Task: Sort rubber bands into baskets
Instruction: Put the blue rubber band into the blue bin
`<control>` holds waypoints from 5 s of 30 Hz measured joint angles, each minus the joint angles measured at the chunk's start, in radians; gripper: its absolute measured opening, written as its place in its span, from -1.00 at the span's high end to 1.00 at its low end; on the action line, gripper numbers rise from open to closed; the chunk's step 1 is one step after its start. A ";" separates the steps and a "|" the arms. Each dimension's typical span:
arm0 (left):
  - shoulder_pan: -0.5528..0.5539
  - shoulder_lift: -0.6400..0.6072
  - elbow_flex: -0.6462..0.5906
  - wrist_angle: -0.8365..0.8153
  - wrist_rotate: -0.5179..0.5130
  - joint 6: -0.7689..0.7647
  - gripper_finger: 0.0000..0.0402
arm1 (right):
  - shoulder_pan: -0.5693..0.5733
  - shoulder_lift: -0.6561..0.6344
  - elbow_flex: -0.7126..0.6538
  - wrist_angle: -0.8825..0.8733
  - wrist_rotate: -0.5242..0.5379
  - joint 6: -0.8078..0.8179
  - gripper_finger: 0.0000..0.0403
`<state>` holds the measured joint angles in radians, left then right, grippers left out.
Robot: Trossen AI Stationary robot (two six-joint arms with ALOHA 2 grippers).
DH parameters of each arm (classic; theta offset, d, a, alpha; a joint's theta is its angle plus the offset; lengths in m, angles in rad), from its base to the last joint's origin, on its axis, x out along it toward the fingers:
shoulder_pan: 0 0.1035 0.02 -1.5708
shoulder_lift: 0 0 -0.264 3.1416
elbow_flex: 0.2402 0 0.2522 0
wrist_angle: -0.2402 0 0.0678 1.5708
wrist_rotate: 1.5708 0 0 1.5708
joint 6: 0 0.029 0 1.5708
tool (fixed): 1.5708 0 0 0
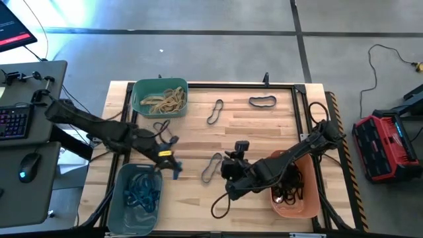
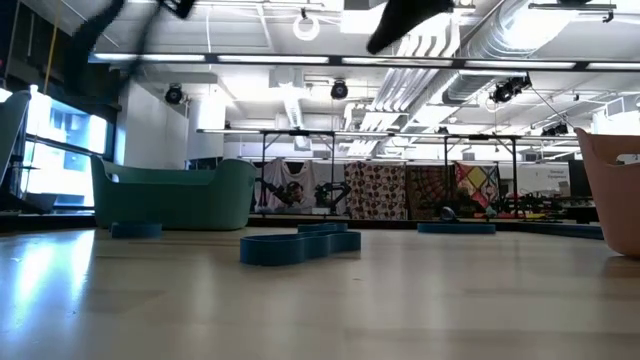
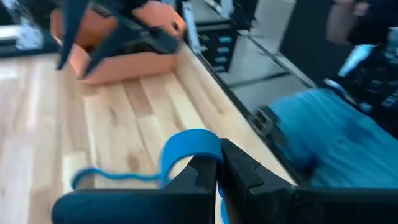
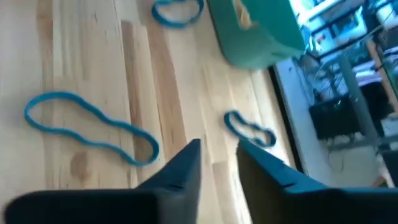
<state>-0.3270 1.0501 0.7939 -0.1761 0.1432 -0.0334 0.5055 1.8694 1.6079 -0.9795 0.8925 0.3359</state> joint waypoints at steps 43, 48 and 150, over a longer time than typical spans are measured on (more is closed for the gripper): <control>-0.708 0.377 0.233 -0.800 -0.211 -0.777 0.99 | -0.070 0.001 -0.086 0.019 -0.112 0.011 1.00; -0.717 0.468 0.232 -0.800 -0.104 -0.824 0.89 | -0.070 0.001 -0.086 0.034 -0.118 -0.005 1.00; 0.300 0.536 0.196 -0.707 -0.239 0.100 0.99 | -0.040 0.002 -0.086 0.079 -0.165 0.023 1.00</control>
<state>-0.0271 1.5864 0.9897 -0.8832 -0.0959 0.0666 0.4652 1.8709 1.5223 -0.9007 0.7280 0.3585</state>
